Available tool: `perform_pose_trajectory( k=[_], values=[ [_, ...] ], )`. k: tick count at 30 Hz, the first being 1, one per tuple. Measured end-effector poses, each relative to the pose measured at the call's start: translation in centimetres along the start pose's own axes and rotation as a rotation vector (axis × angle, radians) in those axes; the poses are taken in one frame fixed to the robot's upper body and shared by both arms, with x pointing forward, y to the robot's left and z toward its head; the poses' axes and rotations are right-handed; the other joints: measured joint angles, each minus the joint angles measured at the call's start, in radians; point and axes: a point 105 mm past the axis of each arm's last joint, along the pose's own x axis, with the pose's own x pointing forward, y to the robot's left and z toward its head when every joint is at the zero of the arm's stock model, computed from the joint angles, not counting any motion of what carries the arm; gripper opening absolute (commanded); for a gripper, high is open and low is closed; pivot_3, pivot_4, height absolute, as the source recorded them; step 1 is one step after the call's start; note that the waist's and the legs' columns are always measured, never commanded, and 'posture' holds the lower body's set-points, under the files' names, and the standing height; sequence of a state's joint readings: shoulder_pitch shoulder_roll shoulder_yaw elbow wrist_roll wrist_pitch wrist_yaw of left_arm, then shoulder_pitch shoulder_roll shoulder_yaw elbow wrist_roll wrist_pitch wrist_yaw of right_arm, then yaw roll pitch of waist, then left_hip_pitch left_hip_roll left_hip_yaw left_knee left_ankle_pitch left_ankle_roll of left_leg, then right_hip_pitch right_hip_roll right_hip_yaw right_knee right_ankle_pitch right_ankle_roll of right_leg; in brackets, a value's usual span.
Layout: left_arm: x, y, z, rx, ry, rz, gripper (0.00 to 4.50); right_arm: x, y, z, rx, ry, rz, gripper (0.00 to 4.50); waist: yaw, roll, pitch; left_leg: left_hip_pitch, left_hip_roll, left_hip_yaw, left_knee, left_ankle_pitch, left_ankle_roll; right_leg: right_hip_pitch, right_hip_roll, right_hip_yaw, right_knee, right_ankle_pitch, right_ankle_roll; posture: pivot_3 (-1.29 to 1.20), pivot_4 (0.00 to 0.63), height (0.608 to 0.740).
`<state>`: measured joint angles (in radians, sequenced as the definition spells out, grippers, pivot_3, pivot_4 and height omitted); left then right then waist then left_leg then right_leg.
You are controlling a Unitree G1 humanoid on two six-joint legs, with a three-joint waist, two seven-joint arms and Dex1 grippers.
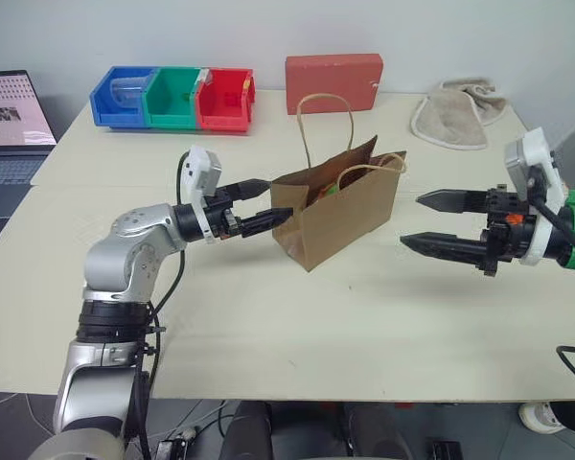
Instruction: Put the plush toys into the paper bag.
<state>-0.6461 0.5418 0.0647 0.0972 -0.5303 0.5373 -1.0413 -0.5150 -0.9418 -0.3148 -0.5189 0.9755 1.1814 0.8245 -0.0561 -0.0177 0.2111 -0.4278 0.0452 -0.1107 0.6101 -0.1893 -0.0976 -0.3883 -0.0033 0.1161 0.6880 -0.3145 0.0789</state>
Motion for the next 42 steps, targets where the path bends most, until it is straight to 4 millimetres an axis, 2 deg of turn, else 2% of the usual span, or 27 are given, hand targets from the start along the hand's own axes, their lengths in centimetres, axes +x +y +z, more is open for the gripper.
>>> perform_pose_trajectory(
  k=[4,15,21,25,28,32,40,42],
  values=[
    [0.1,-0.6,0.0,0.006,0.008,-0.037,4.48,0.2,1.0,-0.6,-0.012,0.023,0.035,4.5,0.001,0.0,0.0,0.0,0.0,0.0,0.0,0.0,0.0,0.0,0.0,0.0,0.0,0.0,0.0,0.0,0.15,0.74],
    [0.2,-2.3,-0.3,0.024,0.023,-0.06,4.48,0.3,1.2,-0.9,-0.025,0.026,0.045,4.5,0.002,0.0,0.0,0.0,0.0,0.0,0.0,0.0,0.0,0.0,0.0,0.0,0.0,0.0,0.0,0.0,0.15,0.74],
    [1.3,-2.0,-1.6,0.07,0.039,0.028,4.48,0.3,1.2,-0.8,-0.034,0.023,0.045,4.5,0.005,0.0,0.0,0.0,0.0,0.0,0.001,0.0,0.0,0.001,0.0,0.0,0.0,0.0,0.0,0.0,0.15,0.74],
    [3.0,-1.9,-1.6,0.07,-0.048,0.1,4.48,0.8,1.4,-1.0,-0.048,0.035,0.06,4.5,0.009,0.0,0.0,0.0,0.0,0.0,0.001,0.0,0.0,0.001,0.0,0.0,0.0,0.0,0.0,0.0,0.15,0.74],
    [3.5,-1.7,-1.5,0.068,-0.084,0.133,3.87,0.9,1.7,-0.8,-0.075,0.035,0.064,4.5,0.007,0.0,0.0,0.0,0.0,0.0,0.001,0.0,0.0,0.001,0.0,0.0,0.0,0.0,0.0,0.0,0.15,0.74],
    [3.4,-1.8,-1.4,0.077,-0.106,0.135,2.62,0.9,1.6,-0.7,-0.084,0.026,0.058,4.5,0.007,0.0,0.0,0.0,0.0,0.0,0.001,0.0,0.0,0.001,0.0,0.0,0.0,0.0,0.0,0.0,0.15,0.74],
    [3.2,-2.1,-2.4,0.074,-0.082,0.095,0.1,1.0,1.6,-0.4,-0.114,0.013,0.031,4.5,0.008,0.0,0.0,0.0,0.0,0.0,0.002,0.0,0.0,0.001,0.0,0.0,0.0,0.0,0.0,0.0,0.15,0.74],
    [3.5,-1.8,-2.6,0.073,-0.087,0.104,0.04,1.1,1.6,-0.4,-0.118,0.012,0.023,4.5,0.01,0.0,0.0,0.0,0.0,0.0,0.002,0.0,0.0,0.001,0.0,0.0,0.001,0.0,0.0,0.0,0.15,0.74]
  ],
)
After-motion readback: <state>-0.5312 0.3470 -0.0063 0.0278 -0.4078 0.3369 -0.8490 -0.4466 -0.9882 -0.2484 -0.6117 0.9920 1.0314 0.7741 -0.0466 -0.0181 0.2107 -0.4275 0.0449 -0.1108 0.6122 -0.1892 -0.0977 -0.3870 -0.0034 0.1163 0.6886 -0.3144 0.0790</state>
